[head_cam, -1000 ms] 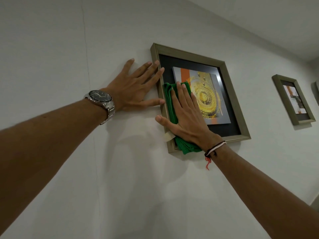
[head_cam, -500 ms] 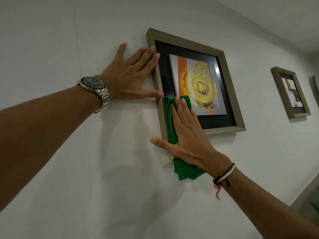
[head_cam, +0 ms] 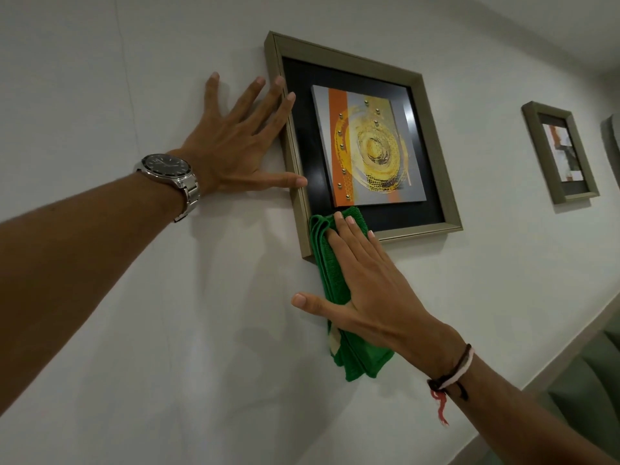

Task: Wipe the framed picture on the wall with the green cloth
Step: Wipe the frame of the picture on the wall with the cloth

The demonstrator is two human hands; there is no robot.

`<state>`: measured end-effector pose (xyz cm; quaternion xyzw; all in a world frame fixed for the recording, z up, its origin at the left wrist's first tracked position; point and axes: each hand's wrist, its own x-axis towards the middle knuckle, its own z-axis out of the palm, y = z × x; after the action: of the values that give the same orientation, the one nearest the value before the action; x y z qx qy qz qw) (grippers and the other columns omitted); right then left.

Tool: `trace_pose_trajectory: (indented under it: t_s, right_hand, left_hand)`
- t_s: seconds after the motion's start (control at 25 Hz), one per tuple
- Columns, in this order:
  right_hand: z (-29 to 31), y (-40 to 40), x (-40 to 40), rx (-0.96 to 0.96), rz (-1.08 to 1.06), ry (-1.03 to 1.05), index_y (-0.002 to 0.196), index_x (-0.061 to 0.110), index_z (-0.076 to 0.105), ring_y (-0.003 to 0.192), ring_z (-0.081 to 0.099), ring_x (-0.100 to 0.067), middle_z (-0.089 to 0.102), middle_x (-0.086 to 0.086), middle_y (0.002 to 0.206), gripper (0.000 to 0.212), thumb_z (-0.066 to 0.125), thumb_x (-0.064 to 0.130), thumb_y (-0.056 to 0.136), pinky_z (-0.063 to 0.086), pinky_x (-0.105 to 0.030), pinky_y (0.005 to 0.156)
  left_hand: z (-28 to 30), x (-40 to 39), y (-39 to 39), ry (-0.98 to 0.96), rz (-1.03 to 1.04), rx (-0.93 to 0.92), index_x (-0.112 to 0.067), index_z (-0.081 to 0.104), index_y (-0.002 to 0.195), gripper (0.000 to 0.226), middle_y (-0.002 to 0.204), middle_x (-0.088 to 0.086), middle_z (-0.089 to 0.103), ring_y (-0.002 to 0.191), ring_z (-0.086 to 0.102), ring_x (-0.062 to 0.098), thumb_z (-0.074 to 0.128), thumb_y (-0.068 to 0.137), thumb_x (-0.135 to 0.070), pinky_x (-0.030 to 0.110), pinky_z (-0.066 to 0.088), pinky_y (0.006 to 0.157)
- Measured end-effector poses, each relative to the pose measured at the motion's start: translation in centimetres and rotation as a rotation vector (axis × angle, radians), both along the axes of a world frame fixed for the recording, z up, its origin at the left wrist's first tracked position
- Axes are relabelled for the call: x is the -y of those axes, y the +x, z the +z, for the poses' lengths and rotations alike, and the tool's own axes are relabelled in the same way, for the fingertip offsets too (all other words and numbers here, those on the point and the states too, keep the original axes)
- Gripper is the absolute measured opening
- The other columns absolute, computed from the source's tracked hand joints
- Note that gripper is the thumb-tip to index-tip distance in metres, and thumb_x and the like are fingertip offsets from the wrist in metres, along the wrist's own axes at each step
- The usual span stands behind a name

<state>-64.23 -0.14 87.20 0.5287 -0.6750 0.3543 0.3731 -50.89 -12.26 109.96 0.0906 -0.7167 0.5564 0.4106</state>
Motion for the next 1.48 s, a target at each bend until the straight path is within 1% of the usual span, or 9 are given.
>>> trace_pose_trajectory:
  t_s: [0.16, 0.4, 0.72, 0.92, 1.0, 1.12, 1.24, 1.36, 1.48]
  right_hand:
    - [0.0, 0.3, 0.2, -0.012, -0.056, -0.058, 0.159, 0.019, 0.009, 0.155, -0.012, -0.010, -0.007, 0.001, 0.170, 0.116, 0.009, 0.095, 0.072, 0.000, -0.042, 0.129]
    - [-0.3, -1.9, 0.1, 0.031, -0.105, -0.084, 0.159, 0.019, 0.006, 0.156, -0.010, -0.011, -0.006, 0.000, 0.170, 0.114, 0.006, 0.095, 0.074, 0.000, -0.042, 0.128]
    - [0.7, -9.8, -1.8, 0.295, -0.173, -0.152, 0.160, 0.017, 0.002, 0.156, -0.005, -0.015, -0.003, -0.003, 0.170, 0.114, 0.011, 0.093, 0.075, 0.000, -0.042, 0.127]
    - [1.0, -9.2, -1.1, 0.391, -0.053, -0.220, 0.159, 0.020, 0.001, 0.155, -0.008, -0.012, -0.006, -0.001, 0.170, 0.121, 0.011, 0.098, 0.067, -0.007, -0.038, 0.122]
    - [1.0, -7.2, -0.4, 0.367, -0.032, -0.217, 0.159, 0.021, 0.000, 0.155, -0.010, -0.011, -0.009, 0.000, 0.170, 0.124, 0.006, 0.100, 0.063, -0.007, -0.039, 0.123]
    - [1.0, -3.3, 1.2, 0.286, -0.014, -0.216, 0.159, 0.021, -0.002, 0.154, -0.014, -0.012, -0.013, 0.000, 0.169, 0.128, -0.004, 0.101, 0.059, -0.011, -0.037, 0.123]
    - [0.9, -0.1, 2.6, 0.217, -0.010, -0.226, 0.158, 0.023, -0.005, 0.153, -0.020, -0.010, -0.017, 0.002, 0.167, 0.125, -0.004, 0.101, 0.060, -0.013, -0.036, 0.124]
    - [0.9, 1.1, 3.0, 0.155, -0.004, -0.220, 0.157, 0.024, -0.008, 0.151, -0.025, -0.007, -0.022, 0.005, 0.165, 0.122, -0.003, 0.101, 0.062, -0.013, -0.036, 0.125]
    - [1.0, 0.9, 2.9, 0.112, -0.034, -0.182, 0.151, 0.027, -0.019, 0.150, -0.029, -0.006, -0.025, 0.003, 0.166, 0.115, -0.006, 0.099, 0.062, -0.011, -0.038, 0.127]
  left_hand:
    - [0.1, 0.2, -0.1, -0.006, -0.003, -0.005, -0.014, -0.006, 0.161, 0.126, 0.172, 0.013, -0.010, 0.159, -0.002, 0.033, 0.006, 0.066, -0.096, 0.077, 0.004, 0.117]
    - [0.3, 0.4, -0.3, 0.020, 0.001, -0.013, -0.015, -0.009, 0.161, 0.128, 0.172, 0.013, -0.010, 0.159, -0.003, 0.032, 0.011, 0.065, -0.099, 0.077, 0.003, 0.118]
    - [0.2, 0.2, -0.3, 0.029, -0.001, -0.009, -0.015, -0.010, 0.161, 0.130, 0.172, 0.011, -0.009, 0.159, -0.002, 0.030, 0.007, 0.064, -0.100, 0.078, 0.004, 0.117]
    - [0.2, 0.0, -0.3, 0.048, 0.014, -0.011, -0.016, -0.013, 0.161, 0.130, 0.172, 0.010, -0.013, 0.159, -0.006, 0.028, 0.007, 0.063, -0.099, 0.077, 0.003, 0.117]
    - [0.2, 0.0, -0.3, 0.042, 0.017, -0.006, -0.017, -0.013, 0.160, 0.129, 0.171, 0.010, -0.013, 0.159, -0.006, 0.028, 0.008, 0.063, -0.099, 0.077, 0.004, 0.117]
    - [0.2, 0.1, -0.3, 0.042, 0.019, -0.004, -0.017, -0.013, 0.160, 0.129, 0.171, 0.010, -0.013, 0.159, -0.006, 0.028, 0.006, 0.062, -0.099, 0.077, 0.004, 0.117]
    - [0.0, 0.0, -0.3, 0.044, 0.033, -0.004, -0.018, -0.014, 0.160, 0.128, 0.171, 0.011, -0.014, 0.159, -0.007, 0.027, 0.005, 0.063, -0.099, 0.076, 0.002, 0.118]
    - [0.1, -0.2, -0.2, 0.055, 0.053, 0.002, -0.018, -0.016, 0.160, 0.127, 0.171, 0.011, -0.015, 0.159, -0.008, 0.026, 0.003, 0.063, -0.097, 0.075, 0.001, 0.119]
    - [-0.1, -0.3, -0.1, 0.050, 0.053, -0.004, -0.018, -0.015, 0.160, 0.123, 0.171, 0.011, -0.014, 0.159, -0.007, 0.025, 0.001, 0.066, -0.094, 0.074, 0.001, 0.119]
